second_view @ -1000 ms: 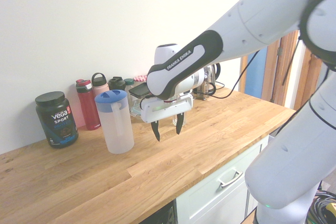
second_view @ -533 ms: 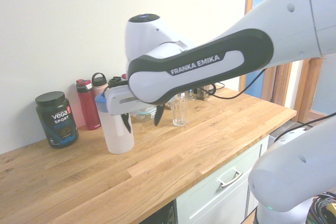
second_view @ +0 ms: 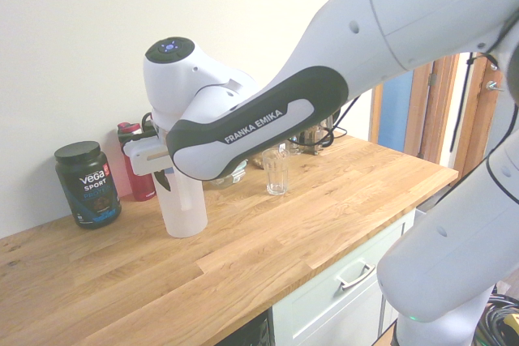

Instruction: Pour me some water

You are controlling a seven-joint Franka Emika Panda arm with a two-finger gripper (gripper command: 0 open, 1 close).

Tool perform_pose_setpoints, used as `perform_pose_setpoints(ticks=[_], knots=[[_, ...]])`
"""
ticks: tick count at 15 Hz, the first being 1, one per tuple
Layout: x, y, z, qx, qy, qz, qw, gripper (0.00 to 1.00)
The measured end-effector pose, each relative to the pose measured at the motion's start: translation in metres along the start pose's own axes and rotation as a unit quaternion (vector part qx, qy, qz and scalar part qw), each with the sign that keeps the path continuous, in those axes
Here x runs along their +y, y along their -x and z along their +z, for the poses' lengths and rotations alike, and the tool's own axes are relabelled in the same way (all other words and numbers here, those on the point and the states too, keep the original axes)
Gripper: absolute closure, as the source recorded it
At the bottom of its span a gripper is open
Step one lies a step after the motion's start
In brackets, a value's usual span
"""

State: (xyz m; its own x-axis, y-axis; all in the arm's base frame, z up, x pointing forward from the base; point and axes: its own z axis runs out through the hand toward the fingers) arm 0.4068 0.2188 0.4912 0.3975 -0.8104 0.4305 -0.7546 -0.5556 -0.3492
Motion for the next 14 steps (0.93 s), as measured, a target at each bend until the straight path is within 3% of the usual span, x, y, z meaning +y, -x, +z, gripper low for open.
perform_pose_setpoints(ticks=[9, 14], knots=[[-0.025, -0.006, 0.032, 0.013, -0.019, 0.005, 1.0, 1.0], [-0.028, -0.001, 0.032, -0.007, -0.019, 0.014, 1.0, 1.0]])
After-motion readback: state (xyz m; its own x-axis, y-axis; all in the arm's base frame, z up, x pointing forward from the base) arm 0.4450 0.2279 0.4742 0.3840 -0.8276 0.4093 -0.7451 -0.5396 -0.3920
